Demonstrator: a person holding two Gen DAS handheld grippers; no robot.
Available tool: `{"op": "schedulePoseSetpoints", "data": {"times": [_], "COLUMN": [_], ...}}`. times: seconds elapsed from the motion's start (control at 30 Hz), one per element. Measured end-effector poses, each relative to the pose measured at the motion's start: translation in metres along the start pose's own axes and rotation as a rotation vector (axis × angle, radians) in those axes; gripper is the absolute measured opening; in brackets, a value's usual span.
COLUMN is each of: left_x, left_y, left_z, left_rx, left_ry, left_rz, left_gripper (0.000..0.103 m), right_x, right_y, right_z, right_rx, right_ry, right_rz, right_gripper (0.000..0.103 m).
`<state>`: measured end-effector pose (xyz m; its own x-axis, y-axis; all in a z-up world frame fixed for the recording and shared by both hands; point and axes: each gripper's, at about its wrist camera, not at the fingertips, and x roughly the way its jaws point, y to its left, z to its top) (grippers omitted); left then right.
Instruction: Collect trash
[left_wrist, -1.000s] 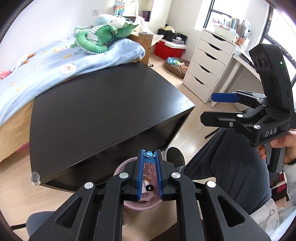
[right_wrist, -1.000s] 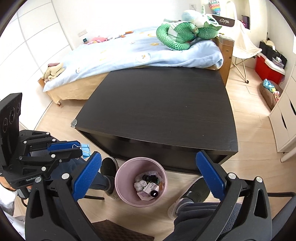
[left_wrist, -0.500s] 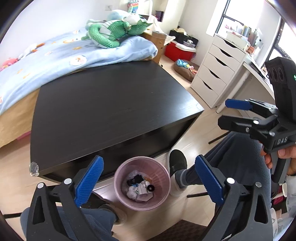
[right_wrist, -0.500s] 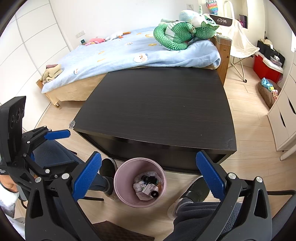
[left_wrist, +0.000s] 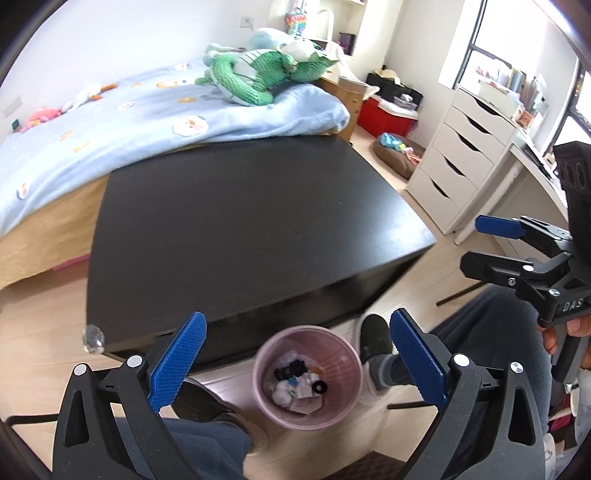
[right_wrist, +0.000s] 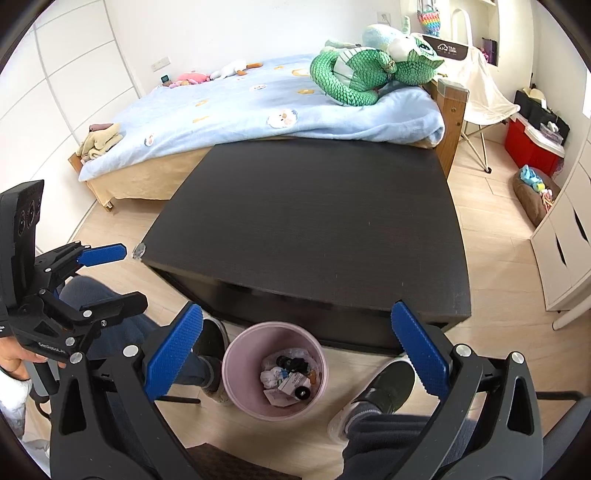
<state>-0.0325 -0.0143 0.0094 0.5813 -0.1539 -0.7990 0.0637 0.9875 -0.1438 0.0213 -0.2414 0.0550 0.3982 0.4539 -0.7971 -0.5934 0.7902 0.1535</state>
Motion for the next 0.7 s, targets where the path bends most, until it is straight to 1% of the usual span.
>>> {"op": "schedulePoseSetpoints", "data": {"times": [0.17, 0.27, 0.33, 0.37, 0.47, 0.57, 0.7], "left_x": [-0.004, -0.007, -0.007, -0.007, -0.003, -0.002, 0.004], "left_y": [0.010, 0.018, 0.023, 0.026, 0.036, 0.041, 0.044], "left_z": [0.016, 0.028, 0.038, 0.041, 0.050, 0.053, 0.057], "left_rx": [0.000, -0.003, -0.015, -0.023, -0.053, -0.066, -0.079], "left_ry": [-0.042, -0.081, -0.089, -0.091, -0.094, -0.102, -0.085], "left_rz": [0.034, 0.065, 0.083, 0.083, 0.044, 0.058, 0.053], "left_gripper": [0.096, 0.096, 0.096, 0.096, 0.097, 0.097, 0.097], "right_x": [0.007, 0.010, 0.012, 0.013, 0.015, 0.020, 0.027], "right_y": [0.005, 0.005, 0.006, 0.006, 0.008, 0.010, 0.010], "right_z": [0.022, 0.038, 0.049, 0.053, 0.065, 0.072, 0.077], "right_rx": [-0.020, -0.030, -0.036, -0.036, -0.045, -0.055, -0.061], "right_ry": [-0.010, -0.022, -0.037, -0.041, -0.050, -0.050, -0.044], "right_rz": [-0.011, -0.016, -0.018, -0.016, -0.014, -0.013, -0.011], "right_gripper": [0.100, 0.100, 0.100, 0.100, 0.100, 0.100, 0.100]}}
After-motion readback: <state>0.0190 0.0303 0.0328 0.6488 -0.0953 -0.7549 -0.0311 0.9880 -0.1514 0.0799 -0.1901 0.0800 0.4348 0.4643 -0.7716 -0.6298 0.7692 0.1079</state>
